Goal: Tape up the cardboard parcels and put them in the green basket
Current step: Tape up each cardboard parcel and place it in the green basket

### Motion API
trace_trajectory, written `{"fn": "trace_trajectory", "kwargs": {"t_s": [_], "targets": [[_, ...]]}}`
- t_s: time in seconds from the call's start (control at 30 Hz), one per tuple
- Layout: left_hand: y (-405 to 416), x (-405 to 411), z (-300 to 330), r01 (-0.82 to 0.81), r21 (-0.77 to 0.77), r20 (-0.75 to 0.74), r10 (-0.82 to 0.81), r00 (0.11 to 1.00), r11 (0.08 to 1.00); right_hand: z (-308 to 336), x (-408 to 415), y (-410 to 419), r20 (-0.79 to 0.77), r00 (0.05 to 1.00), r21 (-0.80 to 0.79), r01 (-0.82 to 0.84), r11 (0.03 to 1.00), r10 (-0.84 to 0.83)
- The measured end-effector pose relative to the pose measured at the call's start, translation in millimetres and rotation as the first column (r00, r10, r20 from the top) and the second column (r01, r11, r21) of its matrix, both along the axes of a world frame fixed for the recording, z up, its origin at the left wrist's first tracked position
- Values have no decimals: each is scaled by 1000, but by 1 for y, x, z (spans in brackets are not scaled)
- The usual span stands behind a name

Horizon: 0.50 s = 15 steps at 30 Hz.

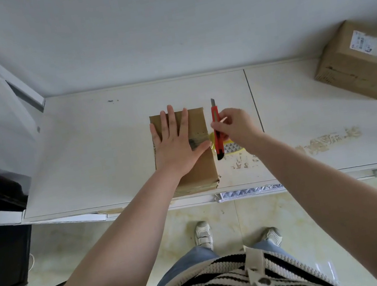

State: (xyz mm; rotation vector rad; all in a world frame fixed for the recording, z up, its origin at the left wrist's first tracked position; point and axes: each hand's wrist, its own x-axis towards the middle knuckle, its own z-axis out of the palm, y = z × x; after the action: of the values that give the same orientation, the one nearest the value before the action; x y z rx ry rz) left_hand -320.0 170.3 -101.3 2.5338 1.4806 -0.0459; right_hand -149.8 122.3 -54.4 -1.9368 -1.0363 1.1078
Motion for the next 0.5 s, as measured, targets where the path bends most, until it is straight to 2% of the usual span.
{"fn": "trace_trajectory", "kwargs": {"t_s": [0.1, 0.3, 0.43, 0.5], "targets": [[5, -3, 2, -37, -7, 1, 37, 999, 999, -10, 9, -6, 120, 991, -37, -48, 998, 52], [14, -8, 5, -1, -5, -6, 1, 1000, 1000, -3, 7, -8, 137, 959, -133, -230, 964, 248], [14, -10, 4, 12, 4, 3, -12, 1000, 1000, -4, 14, -13, 3, 987, -121, -158, 980, 160], [14, -10, 4, 10, 5, 4, -10, 1000, 1000, -5, 18, -17, -61, 984, -126, -173, 977, 166]]}}
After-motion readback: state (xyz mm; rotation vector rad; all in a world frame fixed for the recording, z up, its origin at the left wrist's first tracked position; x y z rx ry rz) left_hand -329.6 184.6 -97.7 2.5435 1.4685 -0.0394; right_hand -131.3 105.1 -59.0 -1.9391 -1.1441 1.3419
